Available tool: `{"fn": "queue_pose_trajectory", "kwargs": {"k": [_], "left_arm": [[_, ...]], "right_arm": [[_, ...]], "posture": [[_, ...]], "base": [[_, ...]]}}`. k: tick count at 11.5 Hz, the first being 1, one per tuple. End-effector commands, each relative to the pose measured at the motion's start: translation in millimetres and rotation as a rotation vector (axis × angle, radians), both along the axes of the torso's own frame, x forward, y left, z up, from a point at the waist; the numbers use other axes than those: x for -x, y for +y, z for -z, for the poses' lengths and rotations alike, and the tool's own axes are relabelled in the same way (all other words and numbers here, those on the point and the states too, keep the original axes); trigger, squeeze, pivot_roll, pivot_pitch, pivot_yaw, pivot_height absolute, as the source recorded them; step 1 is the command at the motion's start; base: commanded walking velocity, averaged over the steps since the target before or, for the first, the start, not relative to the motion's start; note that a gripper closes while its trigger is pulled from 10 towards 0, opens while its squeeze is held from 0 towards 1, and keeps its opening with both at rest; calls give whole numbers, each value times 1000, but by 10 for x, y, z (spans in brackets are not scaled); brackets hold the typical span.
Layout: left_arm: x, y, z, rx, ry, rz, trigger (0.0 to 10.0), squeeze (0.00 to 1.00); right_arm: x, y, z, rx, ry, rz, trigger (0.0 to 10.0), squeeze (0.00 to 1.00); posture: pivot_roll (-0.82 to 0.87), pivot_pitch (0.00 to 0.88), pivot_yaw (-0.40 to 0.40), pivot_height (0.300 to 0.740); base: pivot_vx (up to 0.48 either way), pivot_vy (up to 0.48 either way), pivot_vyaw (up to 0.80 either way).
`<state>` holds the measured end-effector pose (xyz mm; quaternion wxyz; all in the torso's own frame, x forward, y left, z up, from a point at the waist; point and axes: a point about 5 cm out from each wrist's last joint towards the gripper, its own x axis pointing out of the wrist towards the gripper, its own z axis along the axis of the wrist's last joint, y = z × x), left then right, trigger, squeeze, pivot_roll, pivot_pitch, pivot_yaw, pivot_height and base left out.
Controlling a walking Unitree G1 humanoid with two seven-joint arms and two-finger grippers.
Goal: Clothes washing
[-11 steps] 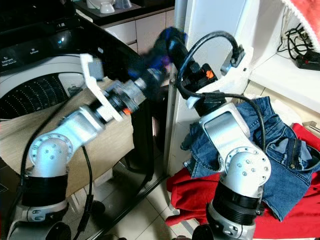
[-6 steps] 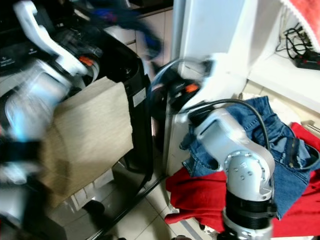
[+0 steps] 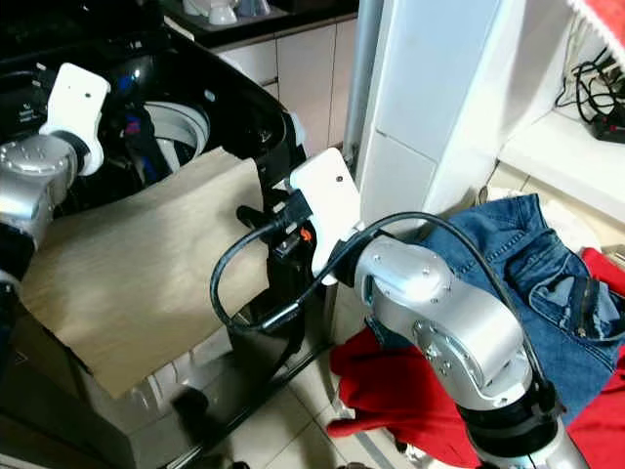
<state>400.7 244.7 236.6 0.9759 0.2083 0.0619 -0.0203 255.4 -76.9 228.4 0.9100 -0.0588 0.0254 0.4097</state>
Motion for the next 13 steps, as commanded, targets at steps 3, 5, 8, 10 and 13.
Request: {"fn": "queue_pose_trajectory", "kwargs": {"k": [3, 5, 8, 10, 13], "left_arm": [[-40, 5, -1, -47, 23, 18, 10000, 1000], [-33, 73, 12, -98, 32, -9, 10000, 1000], [-21, 142, 85, 49, 83, -50, 10000, 1000], [-52, -107, 89, 223, 102, 122, 10000, 1000], [85, -705, 22, 301, -73, 567, 10000, 0]], "right_arm": [[-50, -90, 2, 23, -15, 87, 10000, 0], [-112, -187, 41, 40, 7, 170, 10000, 0], [-288, -474, 111, 54, 47, 434, 10000, 0], [-387, -800, 205, 107, 77, 672, 10000, 0], [-374, -1346, 444, 195, 173, 1018, 10000, 1000]], "posture": [[-115, 0, 58, 740], [-116, 0, 59, 740], [-118, 0, 59, 740], [-120, 0, 58, 740], [-130, 0, 64, 740]], "base": [[0, 0, 0], [0, 0, 0], [0, 0, 0], [0, 0, 0], [0, 0, 0]]}}
